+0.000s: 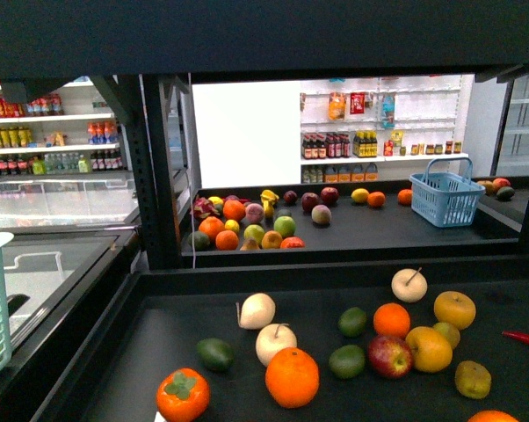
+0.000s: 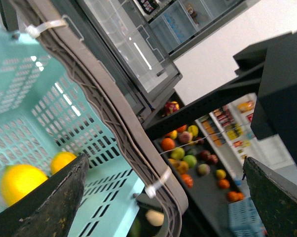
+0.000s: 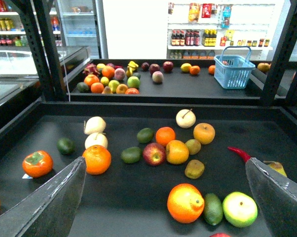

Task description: Pick lemon from shelf

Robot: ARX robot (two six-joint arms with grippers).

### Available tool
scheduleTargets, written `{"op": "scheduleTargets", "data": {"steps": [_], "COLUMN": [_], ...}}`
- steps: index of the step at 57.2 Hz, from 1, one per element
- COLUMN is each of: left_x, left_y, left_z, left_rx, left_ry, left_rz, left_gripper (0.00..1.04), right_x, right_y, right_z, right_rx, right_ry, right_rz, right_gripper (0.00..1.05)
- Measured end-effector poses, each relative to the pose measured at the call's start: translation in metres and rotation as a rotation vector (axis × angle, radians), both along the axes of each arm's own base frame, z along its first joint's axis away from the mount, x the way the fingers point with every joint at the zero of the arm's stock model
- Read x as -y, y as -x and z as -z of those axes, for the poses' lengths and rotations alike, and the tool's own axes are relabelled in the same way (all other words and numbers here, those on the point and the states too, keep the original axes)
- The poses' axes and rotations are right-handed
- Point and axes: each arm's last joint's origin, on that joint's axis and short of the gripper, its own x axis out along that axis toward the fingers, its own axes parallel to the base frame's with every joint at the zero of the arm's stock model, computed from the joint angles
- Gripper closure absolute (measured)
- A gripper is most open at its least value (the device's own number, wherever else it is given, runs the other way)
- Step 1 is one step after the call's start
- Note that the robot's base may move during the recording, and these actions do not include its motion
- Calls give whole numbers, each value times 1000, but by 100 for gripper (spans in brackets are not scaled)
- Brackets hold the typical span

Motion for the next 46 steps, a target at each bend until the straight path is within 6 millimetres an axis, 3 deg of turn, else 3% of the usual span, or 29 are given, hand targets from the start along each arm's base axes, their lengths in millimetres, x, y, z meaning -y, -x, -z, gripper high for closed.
{"op": "scheduleTargets", "data": {"steps": [9, 15, 20, 31, 37, 40, 46], "left_x": [56, 104, 132, 136, 136, 136, 136], "left_y": [45, 85, 116, 148, 151, 151, 151], "left_z": [-28, -40, -23, 29, 46, 58, 69], "left_rx": [-5, 56, 16, -3, 10, 2, 2], "left_ry": [-274, -467, -697, -800, -814, -816, -821], "left_rz": [98, 166, 235, 256, 252, 255, 255], "left_gripper": [8, 9, 31, 67, 86, 102, 102], "right_x": [0, 0, 0, 0, 0, 0, 0], "right_y": [0, 0, 0, 0, 0, 0, 0], "right_z": [0, 0, 0, 0, 0, 0, 0], "right_rx": [0, 0, 0, 0, 0, 0, 0], "right_ry": [0, 0, 0, 0, 0, 0, 0], "right_rz": [0, 0, 0, 0, 0, -1, 0], "right_gripper": [7, 7, 7, 7, 7, 7, 7]}}
